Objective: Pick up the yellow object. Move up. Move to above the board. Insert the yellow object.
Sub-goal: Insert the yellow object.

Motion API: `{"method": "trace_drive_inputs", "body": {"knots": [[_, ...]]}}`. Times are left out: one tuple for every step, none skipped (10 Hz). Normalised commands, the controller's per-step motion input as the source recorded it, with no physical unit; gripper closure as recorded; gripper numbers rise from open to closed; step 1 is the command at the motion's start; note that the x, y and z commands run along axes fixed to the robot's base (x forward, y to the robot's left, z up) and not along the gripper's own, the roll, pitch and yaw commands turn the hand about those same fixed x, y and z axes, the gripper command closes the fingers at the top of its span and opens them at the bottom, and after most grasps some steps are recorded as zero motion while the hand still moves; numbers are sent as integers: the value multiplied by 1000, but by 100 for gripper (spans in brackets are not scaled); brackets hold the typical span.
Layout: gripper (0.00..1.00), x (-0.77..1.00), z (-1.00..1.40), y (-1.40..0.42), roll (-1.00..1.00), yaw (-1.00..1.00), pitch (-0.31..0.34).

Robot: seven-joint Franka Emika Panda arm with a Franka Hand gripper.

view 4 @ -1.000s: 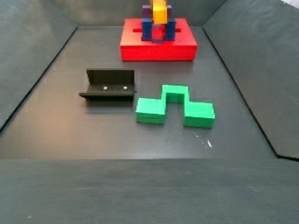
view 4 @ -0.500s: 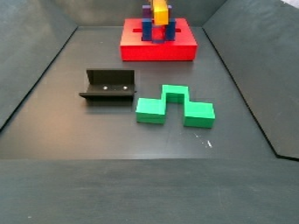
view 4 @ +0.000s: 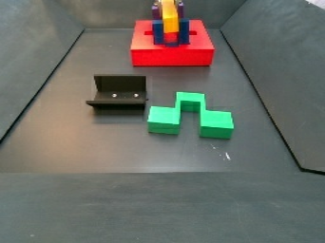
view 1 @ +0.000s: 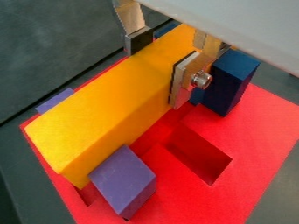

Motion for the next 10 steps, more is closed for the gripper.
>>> {"method": "trace_drive_inputs", "body": {"knots": [[100,-154,-197,0,141,0,0],[100,-360,-297,-229,301,3,-47],[100,-137,-286,-203,234,0,-14],[100,0,-100,-91,104,0,0],[100,11,-31,-9,0,0,0],[100,177,-111,-11,0,0,0],[100,243,-323,-20,0,0,0],[100,169,-469,-6,-36,0,-14],[100,171,-440,0,-76,0,-16],[100,126,-203,0,0,0,0]]}}
